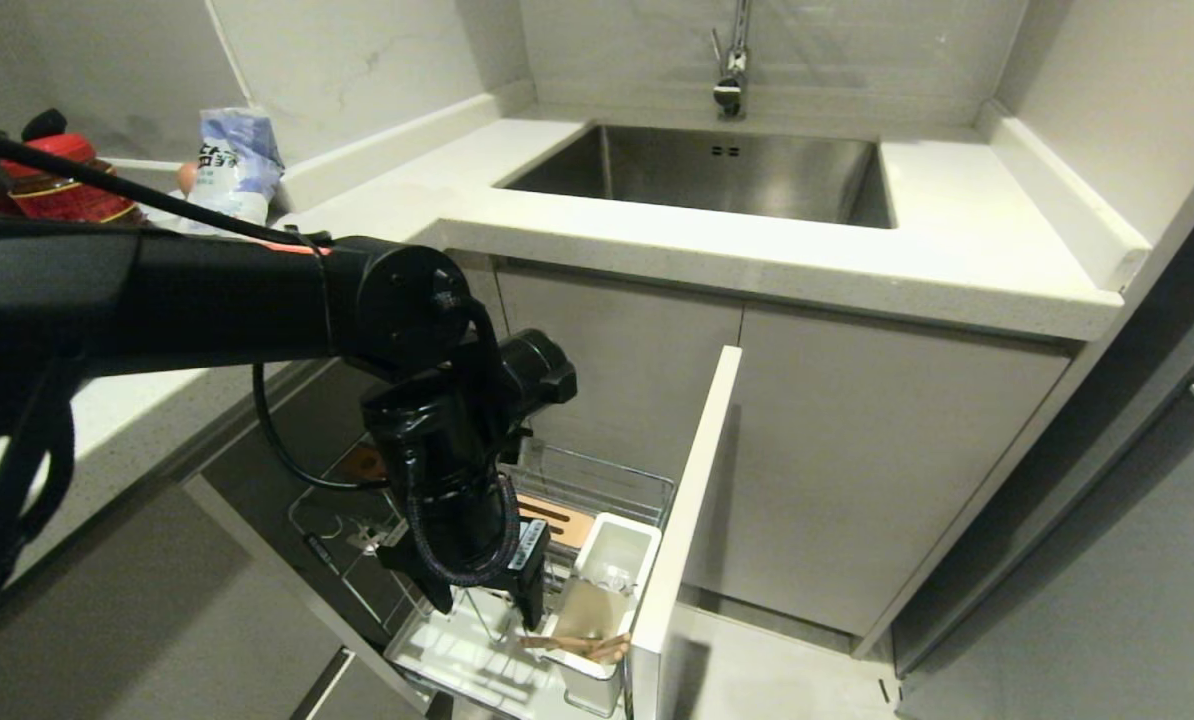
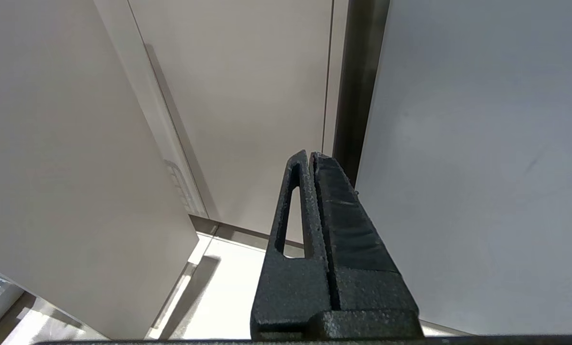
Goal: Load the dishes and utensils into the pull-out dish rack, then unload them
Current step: Take the chopsticks out of the cupboard
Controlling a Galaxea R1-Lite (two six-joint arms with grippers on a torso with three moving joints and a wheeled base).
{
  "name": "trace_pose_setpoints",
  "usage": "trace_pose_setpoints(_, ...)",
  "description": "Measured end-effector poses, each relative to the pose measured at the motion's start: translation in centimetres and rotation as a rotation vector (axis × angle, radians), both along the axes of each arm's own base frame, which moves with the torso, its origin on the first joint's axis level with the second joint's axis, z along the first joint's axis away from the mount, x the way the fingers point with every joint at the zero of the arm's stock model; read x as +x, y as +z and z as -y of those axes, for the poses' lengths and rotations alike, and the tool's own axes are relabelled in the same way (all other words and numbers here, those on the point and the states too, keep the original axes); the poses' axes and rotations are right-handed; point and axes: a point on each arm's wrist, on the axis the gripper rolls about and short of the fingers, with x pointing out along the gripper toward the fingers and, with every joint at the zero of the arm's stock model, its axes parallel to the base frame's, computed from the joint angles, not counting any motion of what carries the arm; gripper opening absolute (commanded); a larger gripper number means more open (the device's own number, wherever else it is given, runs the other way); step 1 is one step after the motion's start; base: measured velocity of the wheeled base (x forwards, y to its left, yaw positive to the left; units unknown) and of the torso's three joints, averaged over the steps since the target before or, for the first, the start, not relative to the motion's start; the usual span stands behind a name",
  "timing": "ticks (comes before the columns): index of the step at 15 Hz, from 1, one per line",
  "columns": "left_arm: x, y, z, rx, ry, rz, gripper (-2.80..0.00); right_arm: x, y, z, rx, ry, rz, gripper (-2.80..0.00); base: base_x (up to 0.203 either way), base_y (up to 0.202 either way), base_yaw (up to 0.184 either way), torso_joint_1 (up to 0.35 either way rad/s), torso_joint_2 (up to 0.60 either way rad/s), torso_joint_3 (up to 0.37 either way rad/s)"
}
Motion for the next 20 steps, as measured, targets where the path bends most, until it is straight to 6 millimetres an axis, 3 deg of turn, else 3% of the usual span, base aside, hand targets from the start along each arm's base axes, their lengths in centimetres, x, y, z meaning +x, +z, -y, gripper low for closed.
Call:
trace_pose_setpoints(9,3.6,-5.7,1.1,0.016,0.017,-0.167,0.0,0.0,0.0,0.0,0.0,0.0,0.0,-2.8,0.0,0.0,0.0,0.0,0.0,0.0)
trace_pose_setpoints(17,4.6,-8.0,1.6,0.006,0.028,-0.236,0.0,0.0,0.0,0.0,0.0,0.0,0.0,-2.8,0.0,0.0,0.0,0.0,0.0,0.0)
trace_pose_setpoints(18,4.7,-8.2,1.7,0.005,0.028,-0.238,-2.8,0.0,0.0,0.0,0.0,0.0,0.0,-2.8,0.0,0.0,0.0,0.0,0.0,0.0)
trace_pose_setpoints(20,4.9,-8.5,1.8,-0.012,0.03,-0.249,-2.8,0.0,0.0,0.0,0.0,0.0,0.0,-2.8,0.0,0.0,0.0,0.0,0.0,0.0)
